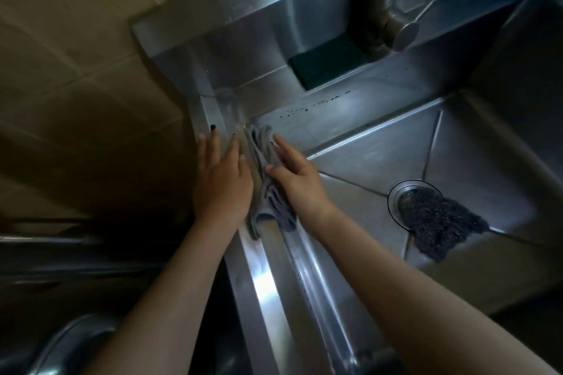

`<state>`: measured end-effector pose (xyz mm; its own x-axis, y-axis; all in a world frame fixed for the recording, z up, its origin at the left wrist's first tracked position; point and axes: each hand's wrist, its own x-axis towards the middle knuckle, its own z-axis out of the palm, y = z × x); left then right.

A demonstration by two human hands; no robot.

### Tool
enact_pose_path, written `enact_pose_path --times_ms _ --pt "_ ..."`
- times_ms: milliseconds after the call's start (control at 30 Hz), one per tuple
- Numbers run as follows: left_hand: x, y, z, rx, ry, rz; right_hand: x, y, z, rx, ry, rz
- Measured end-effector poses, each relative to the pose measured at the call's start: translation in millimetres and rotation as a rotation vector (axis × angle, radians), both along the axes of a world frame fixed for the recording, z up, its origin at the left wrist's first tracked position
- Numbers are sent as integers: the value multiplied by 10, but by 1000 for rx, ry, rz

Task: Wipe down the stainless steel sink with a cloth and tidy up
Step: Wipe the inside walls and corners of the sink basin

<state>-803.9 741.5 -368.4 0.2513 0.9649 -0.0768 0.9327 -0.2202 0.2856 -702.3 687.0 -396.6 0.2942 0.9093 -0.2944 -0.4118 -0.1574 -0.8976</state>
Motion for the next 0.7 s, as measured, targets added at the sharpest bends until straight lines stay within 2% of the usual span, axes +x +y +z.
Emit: enact_pose_path --times_ms 67,167,367,533,700 --pt "5 -10 -23 21 33 1 -103 87 -16 8 -31 31" --pt "10 -18 -7 20 44 17 -178 145 -68 14 40 24" --pt "37 -30 -8 6 26 37 -168 208 -181 85 -144 53" --pt "38 -37 -22 14 24 36 -158 262 -288 78 -50 65" --pt "24 -52 -35 50 72 10 -165 329 -454 74 -84 68"
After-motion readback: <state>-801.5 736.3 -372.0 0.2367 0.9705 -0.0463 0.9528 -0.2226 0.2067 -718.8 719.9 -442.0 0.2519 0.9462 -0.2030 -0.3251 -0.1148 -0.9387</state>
